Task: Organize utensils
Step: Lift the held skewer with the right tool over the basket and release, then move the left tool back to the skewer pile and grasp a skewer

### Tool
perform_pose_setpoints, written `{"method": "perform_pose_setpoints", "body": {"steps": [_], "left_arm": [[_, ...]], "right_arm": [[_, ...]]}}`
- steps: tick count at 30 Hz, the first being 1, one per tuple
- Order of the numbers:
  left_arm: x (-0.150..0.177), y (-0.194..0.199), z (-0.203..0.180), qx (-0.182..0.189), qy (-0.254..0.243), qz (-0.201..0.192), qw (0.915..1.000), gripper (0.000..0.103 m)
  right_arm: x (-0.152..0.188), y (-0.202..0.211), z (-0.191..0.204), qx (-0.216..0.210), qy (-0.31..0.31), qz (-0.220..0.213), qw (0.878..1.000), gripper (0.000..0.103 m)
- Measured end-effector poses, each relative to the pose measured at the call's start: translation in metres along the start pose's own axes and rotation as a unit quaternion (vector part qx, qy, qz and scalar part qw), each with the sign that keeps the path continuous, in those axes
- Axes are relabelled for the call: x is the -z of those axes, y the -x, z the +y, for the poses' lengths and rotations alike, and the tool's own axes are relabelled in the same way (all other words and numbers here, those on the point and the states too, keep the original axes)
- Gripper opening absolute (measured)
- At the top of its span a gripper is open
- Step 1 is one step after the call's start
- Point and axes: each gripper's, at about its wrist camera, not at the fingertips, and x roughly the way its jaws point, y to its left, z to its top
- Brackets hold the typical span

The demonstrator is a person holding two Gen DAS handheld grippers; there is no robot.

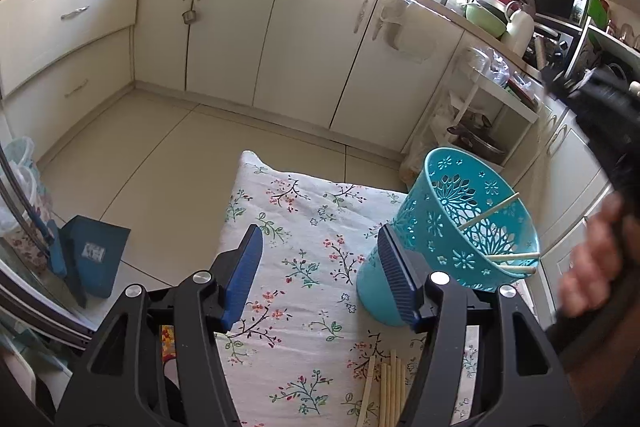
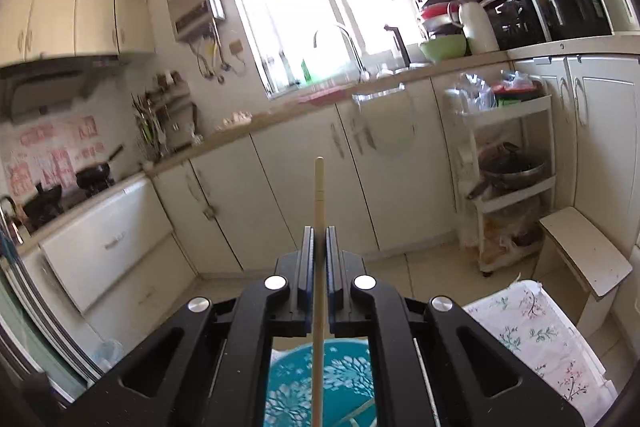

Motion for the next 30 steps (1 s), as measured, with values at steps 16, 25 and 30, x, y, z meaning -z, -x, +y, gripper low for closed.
{"method": "perform_pose_setpoints", "body": {"steps": [16,25,30], "left_arm": [[0.002,-0.001,0.011,-0.009,0.009,0.011,0.9999,0.060],[0.016,-0.006,0.013,-0.022,-0.012,0.034,0.9991,0.062],[0.051,-0.012,0.007,-0.024,-0.058,0.085,0.9943,0.062]], "right_arm": [[0.051,0.108,-0.005,-0.014,0.036,0.063,0.997,0.026],[0.187,0.097,-0.014,0.012,0.052,0.273,0.961,0.019],[0.203,0.072,-0.014,0.010,0.049,0.297,0.954,0.018]]}}
